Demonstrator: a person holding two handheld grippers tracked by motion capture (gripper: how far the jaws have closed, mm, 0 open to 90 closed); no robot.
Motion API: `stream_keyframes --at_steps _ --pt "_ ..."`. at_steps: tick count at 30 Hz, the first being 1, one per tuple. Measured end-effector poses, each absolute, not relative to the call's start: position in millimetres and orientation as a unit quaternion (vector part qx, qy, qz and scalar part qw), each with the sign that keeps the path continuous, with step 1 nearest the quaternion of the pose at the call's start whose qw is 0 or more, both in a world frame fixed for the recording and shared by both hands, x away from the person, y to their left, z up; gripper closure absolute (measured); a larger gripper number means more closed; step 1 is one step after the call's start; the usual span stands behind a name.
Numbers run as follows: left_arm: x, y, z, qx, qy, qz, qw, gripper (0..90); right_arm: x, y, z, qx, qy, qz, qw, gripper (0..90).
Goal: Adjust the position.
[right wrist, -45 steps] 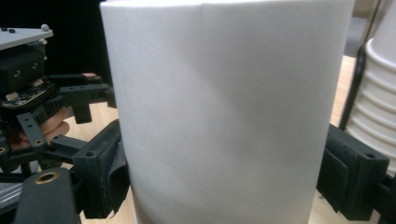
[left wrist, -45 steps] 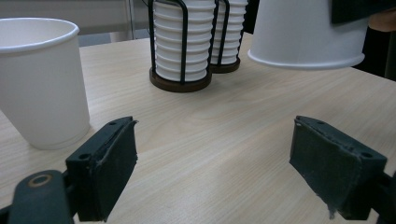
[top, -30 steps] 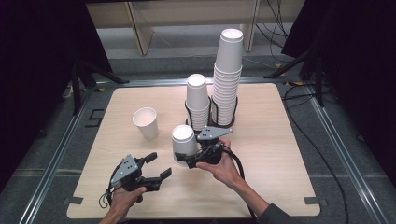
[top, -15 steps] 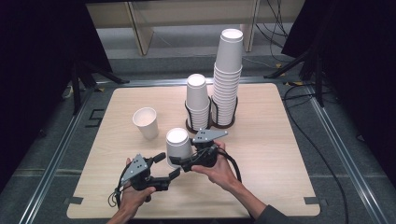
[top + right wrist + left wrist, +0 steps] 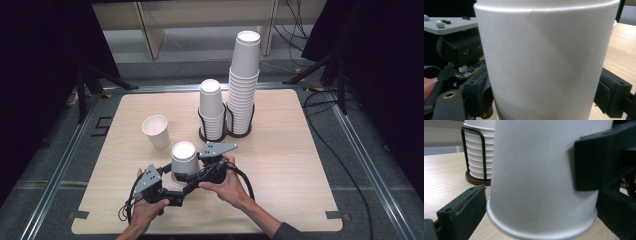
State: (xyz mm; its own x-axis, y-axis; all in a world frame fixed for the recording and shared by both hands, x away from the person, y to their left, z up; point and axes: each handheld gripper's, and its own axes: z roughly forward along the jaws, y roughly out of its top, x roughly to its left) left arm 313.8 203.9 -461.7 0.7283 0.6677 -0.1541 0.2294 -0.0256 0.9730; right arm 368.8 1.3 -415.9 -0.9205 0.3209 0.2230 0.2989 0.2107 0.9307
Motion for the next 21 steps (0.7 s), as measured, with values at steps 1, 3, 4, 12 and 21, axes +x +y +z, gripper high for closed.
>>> stream_keyframes --at_steps 1,3,4,12,21 --pt "314.9 202.3 -462.8 0.688 0.320 0.176 0.627 0.0 368.4 1.7 -415.5 0.196 0.779 0.595 0.015 16.6" --pt "314.7 201.7 -462.8 0.689 0.321 0.175 0.626 0.0 364.6 3.2 -414.9 0.209 0.779 0.592 -0.001 16.6" --pt "313.7 202.2 -462.1 0.693 0.324 0.176 0.619 0.0 365.5 2.3 -414.5 0.205 0.783 0.587 0.007 16.6" --pt "312.3 202.4 -460.9 0.697 0.314 0.183 0.618 3.8 365.4 2.3 -414.4 0.202 0.784 0.587 0.005 15.6" --pt "311.3 204.2 -455.9 0.716 0.282 0.203 0.606 7.5 368.0 -0.1 -407.3 0.185 0.792 0.581 0.007 13.5"
